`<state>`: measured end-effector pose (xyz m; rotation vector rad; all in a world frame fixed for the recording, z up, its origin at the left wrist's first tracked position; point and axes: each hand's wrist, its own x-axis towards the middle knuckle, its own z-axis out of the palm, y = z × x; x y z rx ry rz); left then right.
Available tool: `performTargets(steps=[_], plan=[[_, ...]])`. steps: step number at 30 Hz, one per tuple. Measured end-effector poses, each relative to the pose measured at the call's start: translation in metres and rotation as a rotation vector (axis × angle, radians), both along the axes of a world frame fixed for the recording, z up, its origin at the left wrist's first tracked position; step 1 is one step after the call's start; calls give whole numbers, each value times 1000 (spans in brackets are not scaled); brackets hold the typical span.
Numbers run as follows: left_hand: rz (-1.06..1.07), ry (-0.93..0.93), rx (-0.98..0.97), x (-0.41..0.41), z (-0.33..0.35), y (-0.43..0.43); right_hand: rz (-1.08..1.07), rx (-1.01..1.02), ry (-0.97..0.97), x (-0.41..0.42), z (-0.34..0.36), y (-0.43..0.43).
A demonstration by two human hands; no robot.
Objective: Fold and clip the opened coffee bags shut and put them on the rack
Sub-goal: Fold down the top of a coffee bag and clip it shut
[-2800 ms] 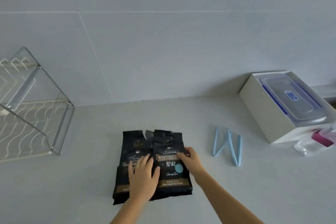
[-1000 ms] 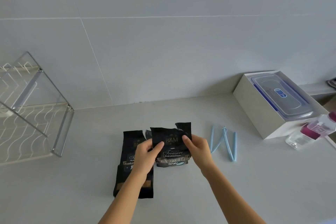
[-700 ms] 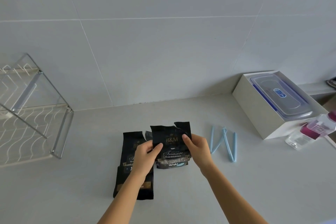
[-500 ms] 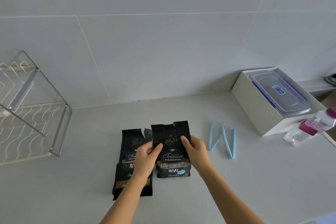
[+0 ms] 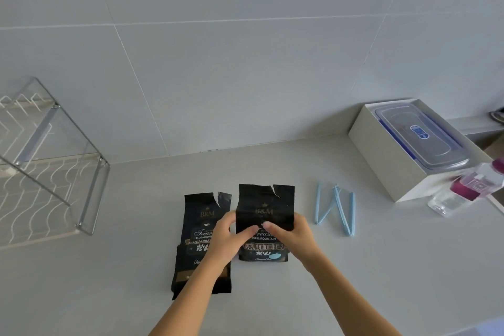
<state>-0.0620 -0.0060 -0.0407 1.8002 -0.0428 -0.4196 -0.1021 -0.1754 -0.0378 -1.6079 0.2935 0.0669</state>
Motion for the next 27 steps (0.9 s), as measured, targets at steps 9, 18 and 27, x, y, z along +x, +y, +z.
performTargets(steps=[9, 18, 27], plan=[[84, 111, -184, -7, -9, -6, -14, 16, 79, 5, -9, -2], [-11, 19, -58, -4, -5, -2, -67, 93, 138, 5, -4, 1], [-226, -536, 223, 16, 8, 15, -263, -393, -112, -22, 12, 3]])
